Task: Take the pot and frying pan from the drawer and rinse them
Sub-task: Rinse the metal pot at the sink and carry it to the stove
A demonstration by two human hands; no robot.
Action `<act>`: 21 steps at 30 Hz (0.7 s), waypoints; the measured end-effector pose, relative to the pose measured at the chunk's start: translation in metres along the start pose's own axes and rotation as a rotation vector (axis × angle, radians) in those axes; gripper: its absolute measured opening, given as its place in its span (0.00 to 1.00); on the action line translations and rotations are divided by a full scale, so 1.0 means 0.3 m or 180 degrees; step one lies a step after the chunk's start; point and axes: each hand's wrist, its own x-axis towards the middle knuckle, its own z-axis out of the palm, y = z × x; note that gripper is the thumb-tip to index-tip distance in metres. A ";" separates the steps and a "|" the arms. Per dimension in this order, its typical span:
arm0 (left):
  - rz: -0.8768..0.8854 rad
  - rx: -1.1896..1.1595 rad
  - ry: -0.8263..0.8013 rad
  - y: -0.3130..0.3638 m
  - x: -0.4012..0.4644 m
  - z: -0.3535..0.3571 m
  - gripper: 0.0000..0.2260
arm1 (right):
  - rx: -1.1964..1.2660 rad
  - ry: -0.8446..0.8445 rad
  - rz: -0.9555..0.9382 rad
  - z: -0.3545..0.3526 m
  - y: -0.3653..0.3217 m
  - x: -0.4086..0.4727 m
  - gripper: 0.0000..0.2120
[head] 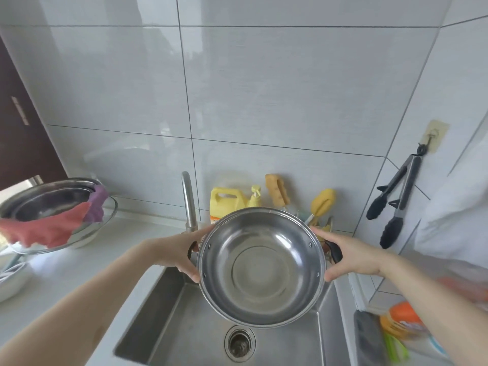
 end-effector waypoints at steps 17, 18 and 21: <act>0.0186 -0.0125 -0.0388 -0.015 -0.017 0.009 0.56 | 0.0491 0.0130 0.0129 0.142 -0.001 -0.149 0.56; 0.0236 -0.0082 -0.0409 -0.002 -0.012 0.017 0.56 | 0.0542 0.0190 0.0179 0.154 0.012 -0.177 0.56; 0.0356 0.0016 -0.0433 0.056 0.004 0.047 0.55 | 0.0556 0.0449 0.0357 0.184 0.053 -0.283 0.57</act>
